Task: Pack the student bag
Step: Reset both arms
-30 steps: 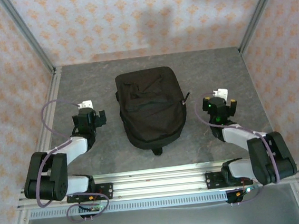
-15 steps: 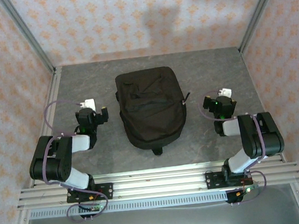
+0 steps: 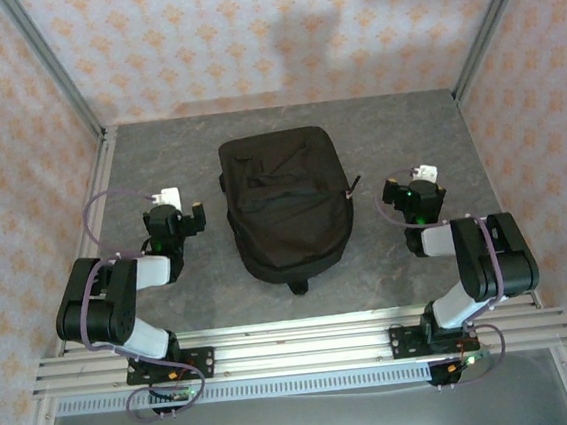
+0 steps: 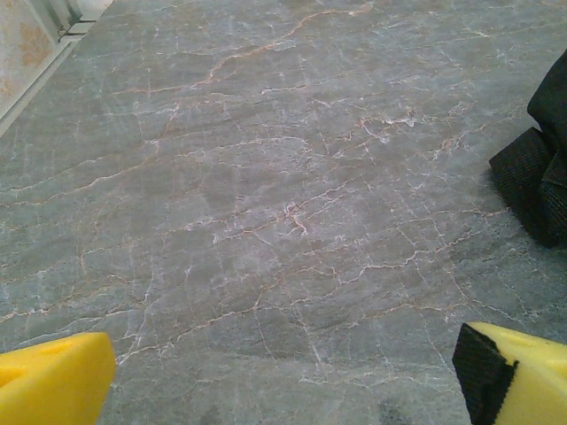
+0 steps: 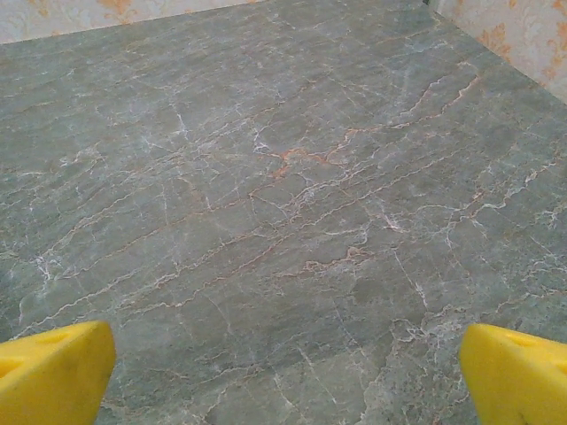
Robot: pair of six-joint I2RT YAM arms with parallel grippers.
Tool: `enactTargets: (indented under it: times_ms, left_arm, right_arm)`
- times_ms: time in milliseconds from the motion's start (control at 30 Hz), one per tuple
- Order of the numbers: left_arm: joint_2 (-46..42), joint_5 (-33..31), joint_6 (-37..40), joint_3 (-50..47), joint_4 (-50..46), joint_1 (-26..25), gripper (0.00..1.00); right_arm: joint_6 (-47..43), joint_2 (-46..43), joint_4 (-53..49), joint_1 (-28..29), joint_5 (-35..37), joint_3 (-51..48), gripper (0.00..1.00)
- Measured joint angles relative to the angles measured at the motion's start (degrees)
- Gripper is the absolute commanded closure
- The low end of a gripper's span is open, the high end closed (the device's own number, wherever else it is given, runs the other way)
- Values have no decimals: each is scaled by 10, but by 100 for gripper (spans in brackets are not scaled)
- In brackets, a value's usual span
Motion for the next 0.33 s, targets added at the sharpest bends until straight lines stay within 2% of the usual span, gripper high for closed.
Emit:
enactTargets:
  times_ms: [333]
  left_arm:
    - [0,0,0,0,0,0,0]
  right_arm:
    - [0,0,-2,0,0,0,1]
